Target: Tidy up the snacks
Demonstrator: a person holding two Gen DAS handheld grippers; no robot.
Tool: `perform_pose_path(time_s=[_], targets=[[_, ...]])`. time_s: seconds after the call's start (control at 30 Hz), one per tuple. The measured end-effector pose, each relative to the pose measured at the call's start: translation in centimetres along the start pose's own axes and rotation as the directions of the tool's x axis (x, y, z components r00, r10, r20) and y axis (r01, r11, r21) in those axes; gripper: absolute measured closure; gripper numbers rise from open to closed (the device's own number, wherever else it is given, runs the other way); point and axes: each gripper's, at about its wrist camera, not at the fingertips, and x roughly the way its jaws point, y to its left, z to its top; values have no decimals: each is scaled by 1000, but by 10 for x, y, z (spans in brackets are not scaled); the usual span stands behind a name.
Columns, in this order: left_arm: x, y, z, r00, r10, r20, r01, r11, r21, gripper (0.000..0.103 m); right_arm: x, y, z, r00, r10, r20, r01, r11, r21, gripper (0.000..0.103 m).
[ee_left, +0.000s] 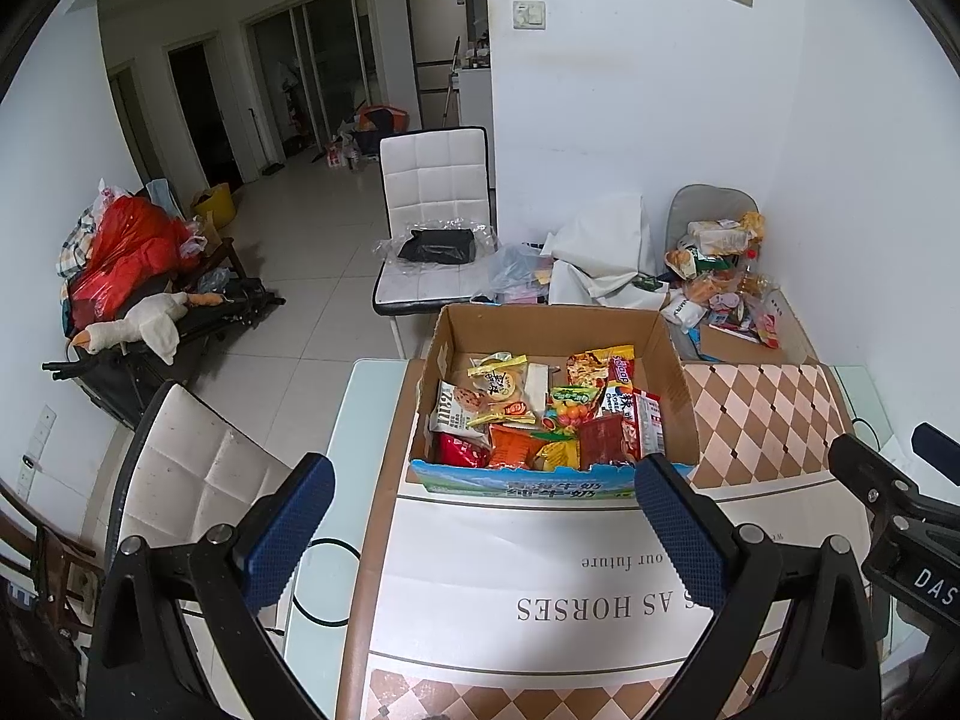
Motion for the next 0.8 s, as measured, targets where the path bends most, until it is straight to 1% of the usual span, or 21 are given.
perform_pose_path(time_s=[0.57,0.8], targets=[[-3,-3,2,1000,1,1,-1,1000,-1,0,0,-1,1,1000,2,0,-2,1000,0,3],[-6,-9,8,1000,22,11,-22,1000,-10,0,-1,-1,2,1000,-1,2,1,1000,1,3]])
